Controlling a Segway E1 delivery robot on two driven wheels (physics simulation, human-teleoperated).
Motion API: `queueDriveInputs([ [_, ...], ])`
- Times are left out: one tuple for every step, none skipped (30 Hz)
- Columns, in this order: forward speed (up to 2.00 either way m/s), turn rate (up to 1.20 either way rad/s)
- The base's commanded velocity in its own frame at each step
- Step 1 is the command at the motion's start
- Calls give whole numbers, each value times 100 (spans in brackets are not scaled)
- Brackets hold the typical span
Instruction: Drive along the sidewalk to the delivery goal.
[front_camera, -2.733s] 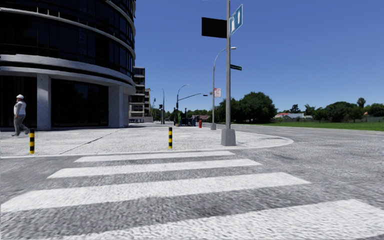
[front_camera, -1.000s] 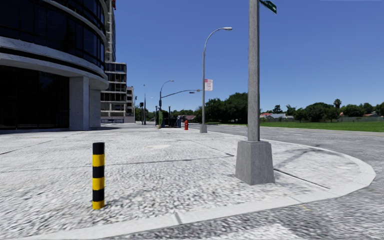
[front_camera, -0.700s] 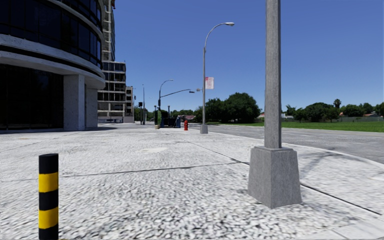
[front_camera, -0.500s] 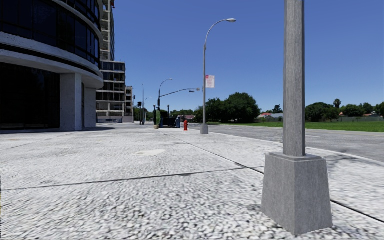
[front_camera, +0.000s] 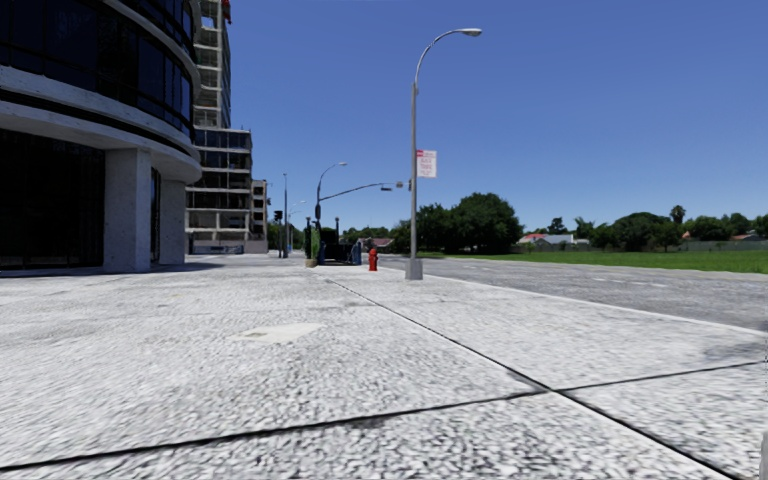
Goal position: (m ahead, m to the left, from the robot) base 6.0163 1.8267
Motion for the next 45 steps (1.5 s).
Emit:
queueDriveInputs([
  [200,0],
  [200,0],
  [200,0],
  [200,0],
  [200,0],
  [200,0],
  [200,0],
  [200,0],
  [200,5],
  [200,61],
  [200,81],
  [200,81],
  [200,120],
  [200,120],
  [200,120],
  [200,120],
  [200,120],
  [200,101],
  [200,74],
  [200,55],
  [200,35],
  [200,35],
  [200,27],
  [200,20],
  [200,17],
  [200,17],
  [200,16],
  [200,16],
  [200,15],
  [200,13],
  [200,10],
  [200,10],
  [200,9],
  [200,8],
  [200,8],
  [200,8],
  [200,12],
  [200,61],
  [200,61],
  [200,84],
  [200,120],
  [200,120],
  [200,118],
  [200,44],
  [200,22],
])
